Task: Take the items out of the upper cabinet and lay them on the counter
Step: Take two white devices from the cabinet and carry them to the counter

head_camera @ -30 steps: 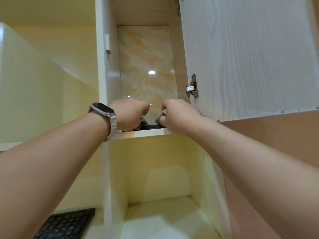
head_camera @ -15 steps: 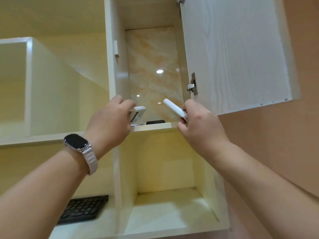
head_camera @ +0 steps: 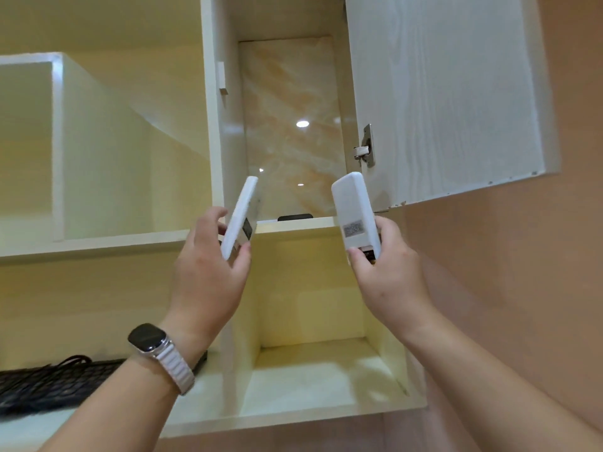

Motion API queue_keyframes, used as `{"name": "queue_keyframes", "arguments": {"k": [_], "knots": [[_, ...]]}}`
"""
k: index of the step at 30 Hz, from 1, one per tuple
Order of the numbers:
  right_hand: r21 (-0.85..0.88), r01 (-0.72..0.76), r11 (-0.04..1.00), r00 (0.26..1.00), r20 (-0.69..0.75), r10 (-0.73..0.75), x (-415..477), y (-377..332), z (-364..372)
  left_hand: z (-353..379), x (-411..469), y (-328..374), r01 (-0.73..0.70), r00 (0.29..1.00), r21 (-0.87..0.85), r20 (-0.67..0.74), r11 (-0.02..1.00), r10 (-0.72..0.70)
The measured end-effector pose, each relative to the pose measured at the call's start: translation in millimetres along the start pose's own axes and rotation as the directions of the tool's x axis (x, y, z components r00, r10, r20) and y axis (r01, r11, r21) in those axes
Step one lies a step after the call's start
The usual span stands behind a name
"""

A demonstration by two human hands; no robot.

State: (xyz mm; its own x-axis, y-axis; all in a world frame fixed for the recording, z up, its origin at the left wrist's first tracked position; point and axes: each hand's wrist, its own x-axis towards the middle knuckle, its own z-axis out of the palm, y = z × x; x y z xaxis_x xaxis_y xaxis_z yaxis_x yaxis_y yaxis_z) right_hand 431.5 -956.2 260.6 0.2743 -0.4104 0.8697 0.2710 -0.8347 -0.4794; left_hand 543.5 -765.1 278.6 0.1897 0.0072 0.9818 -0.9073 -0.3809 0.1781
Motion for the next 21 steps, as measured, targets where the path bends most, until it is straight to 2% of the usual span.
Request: {"name": "queue_keyframes", "arguments": {"k": [6,8,10,14,17,21], "knots": [[0.066,-0.102,0.993,0.993,-0.054,0.106,-47.0,-11.2,7.8,-0.4,-38.7,-9.4,0.024,1.0,-0.187,0.005,0.982,-0.024],[0.084,-0.163,0.983,0.984,-0.055,0.168,-67.5,-12.8,11.0,-0.9,-55.4,-9.8,0.102,0.993,-0.321,0.091,0.942,-0.076],[0.16,-0.252,0.954,0.963,-0.051,0.263,-88.6,-12.3,15.2,-1.1,-77.2,-10.9,0.228,0.965,-0.462,0.225,0.857,-0.135],[0.31,-0.411,0.857,0.886,-0.087,0.456,-133.5,-8.4,24.0,1.1,-128.8,-17.1,0.479,0.856,-0.583,0.476,0.656,-0.202],[0.321,-0.499,0.805,0.818,-0.131,0.56,-172.1,-5.5,29.5,4.2,-169.2,-25.2,0.601,0.771,-0.589,0.605,0.54,-0.198],[0.271,-0.568,0.777,0.74,-0.244,0.627,-225.2,-19.0,23.4,1.5,-213.2,-27.5,0.742,0.642,-0.576,0.758,0.344,-0.116]]}}
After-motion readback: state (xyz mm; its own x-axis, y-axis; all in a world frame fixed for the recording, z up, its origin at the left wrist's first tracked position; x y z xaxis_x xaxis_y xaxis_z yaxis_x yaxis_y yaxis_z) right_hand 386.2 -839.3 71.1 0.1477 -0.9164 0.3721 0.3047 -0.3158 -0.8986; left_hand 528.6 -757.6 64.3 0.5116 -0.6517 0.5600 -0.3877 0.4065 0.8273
